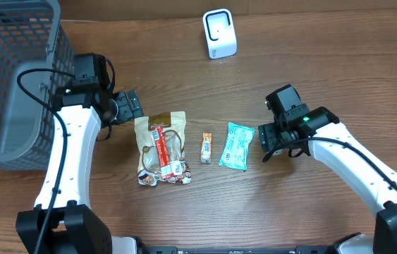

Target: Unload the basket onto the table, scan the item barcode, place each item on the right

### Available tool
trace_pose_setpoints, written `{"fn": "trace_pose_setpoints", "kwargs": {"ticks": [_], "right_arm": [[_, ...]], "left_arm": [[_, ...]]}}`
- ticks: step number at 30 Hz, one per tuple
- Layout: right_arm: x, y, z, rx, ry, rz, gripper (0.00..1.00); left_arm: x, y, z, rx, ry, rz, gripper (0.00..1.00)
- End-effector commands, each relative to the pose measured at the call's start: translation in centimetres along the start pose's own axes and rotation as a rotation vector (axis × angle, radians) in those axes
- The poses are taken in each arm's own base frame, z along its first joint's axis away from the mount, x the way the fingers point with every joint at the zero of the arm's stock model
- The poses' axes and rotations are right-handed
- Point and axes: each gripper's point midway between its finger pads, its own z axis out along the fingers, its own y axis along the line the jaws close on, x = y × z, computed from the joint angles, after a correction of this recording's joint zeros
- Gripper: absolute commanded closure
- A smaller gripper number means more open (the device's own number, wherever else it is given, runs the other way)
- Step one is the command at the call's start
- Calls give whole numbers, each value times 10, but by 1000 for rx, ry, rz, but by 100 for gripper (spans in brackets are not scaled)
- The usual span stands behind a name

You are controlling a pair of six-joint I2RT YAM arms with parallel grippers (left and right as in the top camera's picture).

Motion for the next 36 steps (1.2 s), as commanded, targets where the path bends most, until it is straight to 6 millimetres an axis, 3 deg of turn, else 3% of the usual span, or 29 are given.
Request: {"fn": "trace_pose_setpoints", "kwargs": {"ticks": [1,6,14,21,36], "right_arm": [[-15,4,-16,-18,-26,1,13],[-9,2,-25,-10,19,27,7],[-10,2,-25,-13,17,208,9],[-9,3,-21,-12,16,226,14],[-4,3,-5,-15,10,233,15]], "left_arm": [[-6,-1,-4,1,-22,9,0],[-6,-1,-4,1,-22,9,0],[-6,-1,-4,1,-22,9,0],[-6,-1,-4,1,-22,9,0],[-6,-1,-4,1,-23,8,0]]}}
